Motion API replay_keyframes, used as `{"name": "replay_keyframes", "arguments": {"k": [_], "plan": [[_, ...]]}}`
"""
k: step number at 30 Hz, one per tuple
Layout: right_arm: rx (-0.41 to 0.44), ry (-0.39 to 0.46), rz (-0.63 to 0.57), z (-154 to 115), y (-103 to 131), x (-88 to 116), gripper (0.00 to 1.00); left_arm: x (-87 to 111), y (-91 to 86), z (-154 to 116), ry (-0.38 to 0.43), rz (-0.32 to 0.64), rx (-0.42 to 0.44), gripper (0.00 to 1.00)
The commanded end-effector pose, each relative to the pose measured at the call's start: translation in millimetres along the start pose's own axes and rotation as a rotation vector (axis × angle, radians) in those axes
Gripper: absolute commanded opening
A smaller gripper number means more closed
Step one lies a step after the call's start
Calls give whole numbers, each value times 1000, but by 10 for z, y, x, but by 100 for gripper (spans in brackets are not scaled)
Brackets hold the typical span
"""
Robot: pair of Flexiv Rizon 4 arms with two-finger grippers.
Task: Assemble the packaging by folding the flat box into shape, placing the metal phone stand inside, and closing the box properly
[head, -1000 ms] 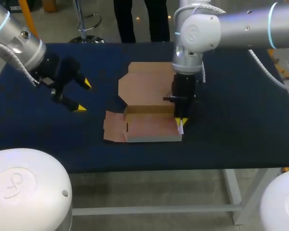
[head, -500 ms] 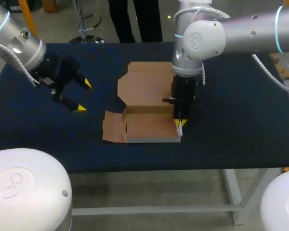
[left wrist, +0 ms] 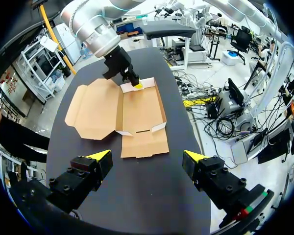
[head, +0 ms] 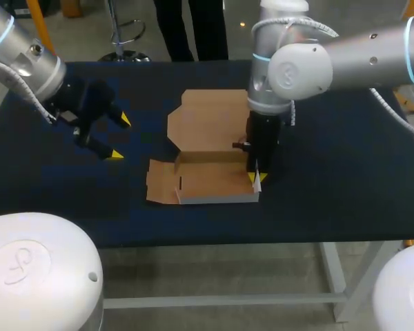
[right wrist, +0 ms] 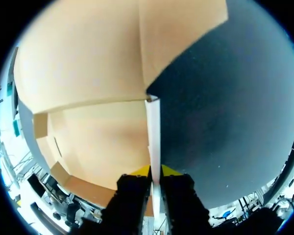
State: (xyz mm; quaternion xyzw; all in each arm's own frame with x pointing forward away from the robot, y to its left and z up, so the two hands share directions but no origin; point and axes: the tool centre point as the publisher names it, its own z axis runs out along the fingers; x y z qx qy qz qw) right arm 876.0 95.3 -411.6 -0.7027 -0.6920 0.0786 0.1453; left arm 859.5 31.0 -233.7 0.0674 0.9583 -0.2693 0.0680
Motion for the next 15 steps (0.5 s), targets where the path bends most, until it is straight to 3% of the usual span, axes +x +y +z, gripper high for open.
{"name": "replay_keyframes", "arguments": {"k": [1, 15], "plan": [[-78, 3, 6, 10, -93, -20, 16, 0, -2, -14, 3, -1, -4, 100], [-190, 2, 28, 45, -62, -20, 17, 0, -2, -14, 3, -1, -4, 100]]}}
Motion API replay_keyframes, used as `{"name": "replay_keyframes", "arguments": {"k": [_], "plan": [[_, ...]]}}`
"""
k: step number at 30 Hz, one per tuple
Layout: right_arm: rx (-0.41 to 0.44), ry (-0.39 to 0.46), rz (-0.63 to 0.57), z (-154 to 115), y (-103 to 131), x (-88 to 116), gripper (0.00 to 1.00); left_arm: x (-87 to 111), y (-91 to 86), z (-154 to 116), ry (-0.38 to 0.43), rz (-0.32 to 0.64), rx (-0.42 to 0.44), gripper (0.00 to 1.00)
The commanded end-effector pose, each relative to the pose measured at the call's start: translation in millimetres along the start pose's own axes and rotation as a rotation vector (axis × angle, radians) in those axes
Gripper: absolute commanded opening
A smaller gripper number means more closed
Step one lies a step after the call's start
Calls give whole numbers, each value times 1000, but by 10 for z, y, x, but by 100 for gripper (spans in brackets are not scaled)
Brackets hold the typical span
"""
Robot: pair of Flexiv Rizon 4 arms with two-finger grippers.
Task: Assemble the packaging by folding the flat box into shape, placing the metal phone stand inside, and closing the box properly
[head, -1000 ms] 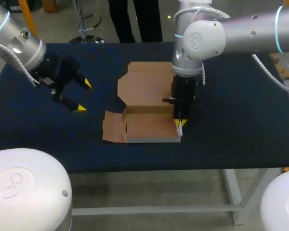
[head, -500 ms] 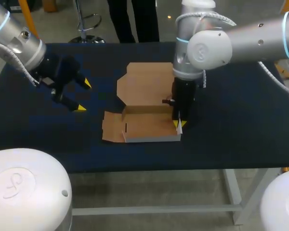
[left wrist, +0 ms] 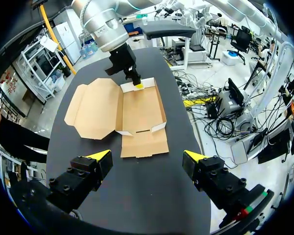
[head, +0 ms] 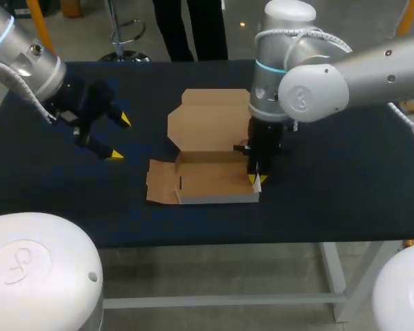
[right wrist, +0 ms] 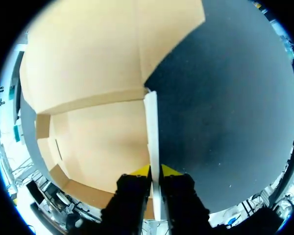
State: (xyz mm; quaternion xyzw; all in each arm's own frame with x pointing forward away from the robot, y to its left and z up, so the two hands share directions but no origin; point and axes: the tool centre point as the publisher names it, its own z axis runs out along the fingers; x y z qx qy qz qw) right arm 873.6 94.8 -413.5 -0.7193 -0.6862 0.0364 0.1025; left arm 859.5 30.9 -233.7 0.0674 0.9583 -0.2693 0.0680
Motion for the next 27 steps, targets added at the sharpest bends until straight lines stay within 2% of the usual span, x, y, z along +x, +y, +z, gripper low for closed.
{"name": "replay_keyframes", "arguments": {"k": [1, 14, 20, 23, 24, 25, 27], "plan": [[-80, -4, 7, 16, -45, -12, 18, 1, -2, -14, 3, -1, -4, 100], [-155, -41, 40, 56, -9, 4, 17, 1, -2, -14, 3, -1, -4, 100], [-144, -37, 36, 96, 20, -5, 17, 1, -2, -14, 3, -1, -4, 100], [-137, -37, 35, 113, 38, -15, 13, 1, -2, -14, 3, -1, -4, 100], [-133, -38, 35, 118, 44, -20, 9, 1, -2, -14, 3, -1, -4, 100], [-128, -42, 35, 122, 49, -24, 0, 1, -2, -14, 3, -1, -4, 100], [-119, -55, 36, 126, 54, -29, 0, 1, -2, -14, 3, -1, -4, 100]]}}
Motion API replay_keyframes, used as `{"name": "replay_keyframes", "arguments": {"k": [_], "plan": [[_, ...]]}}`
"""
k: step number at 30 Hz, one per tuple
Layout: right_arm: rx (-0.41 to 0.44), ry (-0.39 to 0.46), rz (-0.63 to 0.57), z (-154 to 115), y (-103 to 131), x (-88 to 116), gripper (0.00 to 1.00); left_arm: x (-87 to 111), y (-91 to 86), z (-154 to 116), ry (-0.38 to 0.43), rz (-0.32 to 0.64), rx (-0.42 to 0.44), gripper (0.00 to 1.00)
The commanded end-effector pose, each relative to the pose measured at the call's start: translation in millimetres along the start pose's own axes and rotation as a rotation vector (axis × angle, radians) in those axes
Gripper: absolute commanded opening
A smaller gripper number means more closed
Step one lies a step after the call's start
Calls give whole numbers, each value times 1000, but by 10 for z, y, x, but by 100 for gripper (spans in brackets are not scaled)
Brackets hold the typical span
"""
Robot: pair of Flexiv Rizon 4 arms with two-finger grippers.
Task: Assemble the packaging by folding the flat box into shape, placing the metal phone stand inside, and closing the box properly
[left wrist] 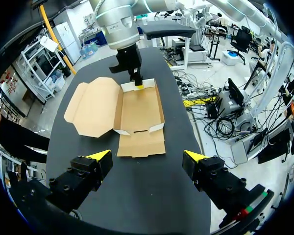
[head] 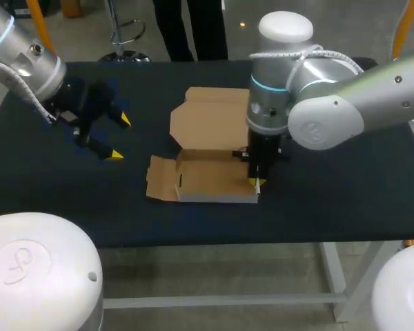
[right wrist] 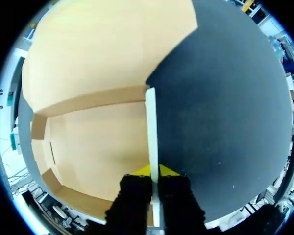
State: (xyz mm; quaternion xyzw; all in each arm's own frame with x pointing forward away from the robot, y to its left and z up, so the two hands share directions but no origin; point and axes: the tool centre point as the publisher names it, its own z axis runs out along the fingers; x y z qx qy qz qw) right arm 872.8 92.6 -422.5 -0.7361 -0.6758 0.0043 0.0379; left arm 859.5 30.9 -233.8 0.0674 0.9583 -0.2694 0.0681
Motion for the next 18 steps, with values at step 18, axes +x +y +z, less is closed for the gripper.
{"name": "replay_keyframes", "arguments": {"k": [18], "plan": [[51, -295, 17, 10, 43, -41, 0, 1, -2, -15, 4, -1, -4, 100]]}}
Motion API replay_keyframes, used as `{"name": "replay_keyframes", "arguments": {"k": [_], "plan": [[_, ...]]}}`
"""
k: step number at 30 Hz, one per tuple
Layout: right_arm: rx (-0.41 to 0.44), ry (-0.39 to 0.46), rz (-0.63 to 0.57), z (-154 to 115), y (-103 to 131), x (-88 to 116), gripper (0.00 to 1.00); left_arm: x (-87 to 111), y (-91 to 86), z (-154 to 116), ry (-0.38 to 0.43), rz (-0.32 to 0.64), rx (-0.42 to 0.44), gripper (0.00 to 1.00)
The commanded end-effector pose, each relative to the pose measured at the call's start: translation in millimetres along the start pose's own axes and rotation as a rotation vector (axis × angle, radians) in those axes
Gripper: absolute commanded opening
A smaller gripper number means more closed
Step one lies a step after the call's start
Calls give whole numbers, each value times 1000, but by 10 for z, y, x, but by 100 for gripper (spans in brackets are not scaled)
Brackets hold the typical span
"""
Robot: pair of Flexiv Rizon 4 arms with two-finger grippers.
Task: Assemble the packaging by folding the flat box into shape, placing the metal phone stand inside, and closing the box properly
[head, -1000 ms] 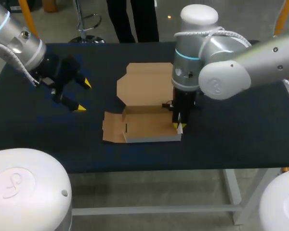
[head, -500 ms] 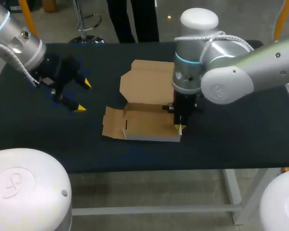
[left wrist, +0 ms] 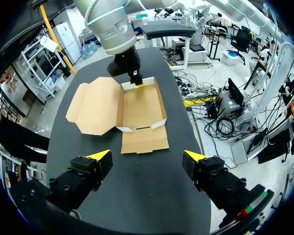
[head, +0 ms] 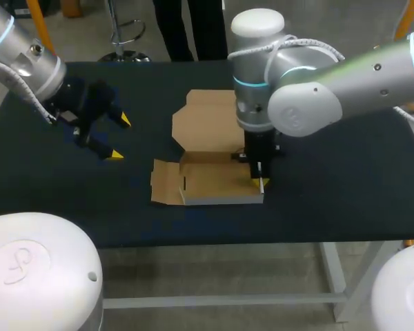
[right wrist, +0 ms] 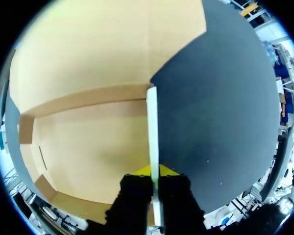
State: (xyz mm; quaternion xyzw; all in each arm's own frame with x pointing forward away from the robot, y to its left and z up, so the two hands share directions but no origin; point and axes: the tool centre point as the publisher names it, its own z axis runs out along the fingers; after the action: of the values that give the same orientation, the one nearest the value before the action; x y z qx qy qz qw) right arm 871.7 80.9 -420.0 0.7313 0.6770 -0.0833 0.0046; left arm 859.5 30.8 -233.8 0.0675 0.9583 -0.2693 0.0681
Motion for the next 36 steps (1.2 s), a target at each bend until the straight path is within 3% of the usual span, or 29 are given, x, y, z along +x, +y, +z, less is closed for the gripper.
{"name": "replay_keyframes", "arguments": {"k": [1, 13, 24, 31, 36], "plan": [[2, -124, 29, 24, 45, 76, 0, 0, -1, -15, 4, -1, -4, 100], [-58, -196, 103, 35, 18, 10, 0, 0, -1, -15, 4, -1, -4, 100], [-100, 38, -46, -32, -122, -32, 0, 0, -1, -15, 4, -1, -4, 100], [-101, 107, -108, -64, -171, -24, 0, 0, -1, -15, 4, -1, -4, 100], [-103, 106, -117, -82, -188, -2, 0, 0, -1, -15, 4, -1, -4, 100]]}}
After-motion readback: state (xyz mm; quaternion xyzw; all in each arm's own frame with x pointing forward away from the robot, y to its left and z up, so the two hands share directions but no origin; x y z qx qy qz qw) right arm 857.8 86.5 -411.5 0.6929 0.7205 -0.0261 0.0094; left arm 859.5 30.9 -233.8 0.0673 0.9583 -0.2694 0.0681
